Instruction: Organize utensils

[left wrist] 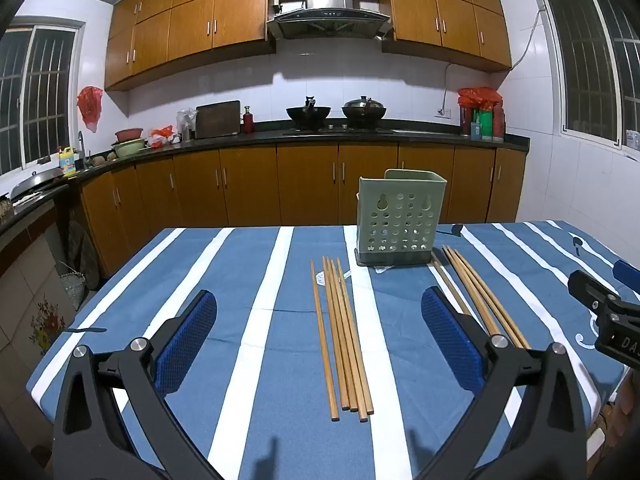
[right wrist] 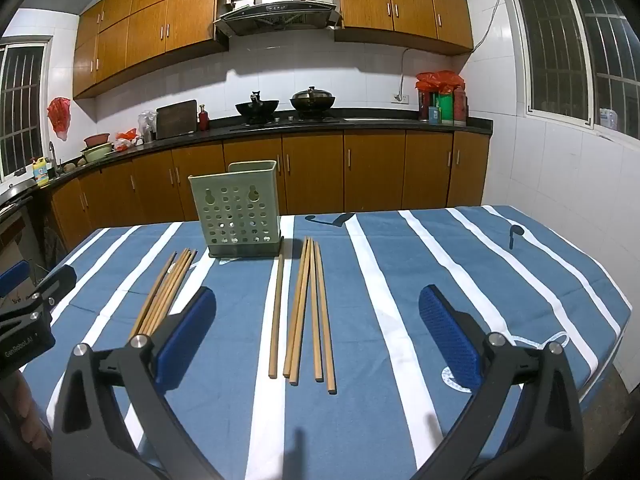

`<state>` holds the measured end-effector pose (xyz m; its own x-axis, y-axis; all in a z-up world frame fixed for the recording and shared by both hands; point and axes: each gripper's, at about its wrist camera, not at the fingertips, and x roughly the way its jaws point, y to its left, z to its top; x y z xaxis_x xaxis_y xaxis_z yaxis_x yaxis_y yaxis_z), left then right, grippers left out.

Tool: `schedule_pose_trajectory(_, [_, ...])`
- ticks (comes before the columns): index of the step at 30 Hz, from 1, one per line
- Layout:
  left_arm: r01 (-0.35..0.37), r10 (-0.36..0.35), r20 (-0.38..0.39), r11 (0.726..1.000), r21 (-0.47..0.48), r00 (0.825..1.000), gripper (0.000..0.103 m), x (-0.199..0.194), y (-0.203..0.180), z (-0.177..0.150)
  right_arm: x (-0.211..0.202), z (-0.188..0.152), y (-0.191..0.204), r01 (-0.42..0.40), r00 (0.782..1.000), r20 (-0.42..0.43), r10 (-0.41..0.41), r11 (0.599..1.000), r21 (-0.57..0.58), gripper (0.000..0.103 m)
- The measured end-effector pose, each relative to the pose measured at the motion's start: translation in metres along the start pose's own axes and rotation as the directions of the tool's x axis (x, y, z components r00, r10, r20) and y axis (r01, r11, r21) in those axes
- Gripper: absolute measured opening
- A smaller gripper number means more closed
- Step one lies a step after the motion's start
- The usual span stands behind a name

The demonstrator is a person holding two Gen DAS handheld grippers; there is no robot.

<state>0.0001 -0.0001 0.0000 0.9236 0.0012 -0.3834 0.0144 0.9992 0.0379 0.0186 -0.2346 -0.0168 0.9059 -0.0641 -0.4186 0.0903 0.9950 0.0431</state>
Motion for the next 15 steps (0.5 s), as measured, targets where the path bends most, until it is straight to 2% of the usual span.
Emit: schedule_pose_trajectory(15, [0.002,-0.002,0.0,1.0,-0.004,1.0,0.101,0.0,0.0001,0.0,0.0001,-0.0004,0.001,0.0,1.0,0.0,0.0,1.0,-0.001,0.099])
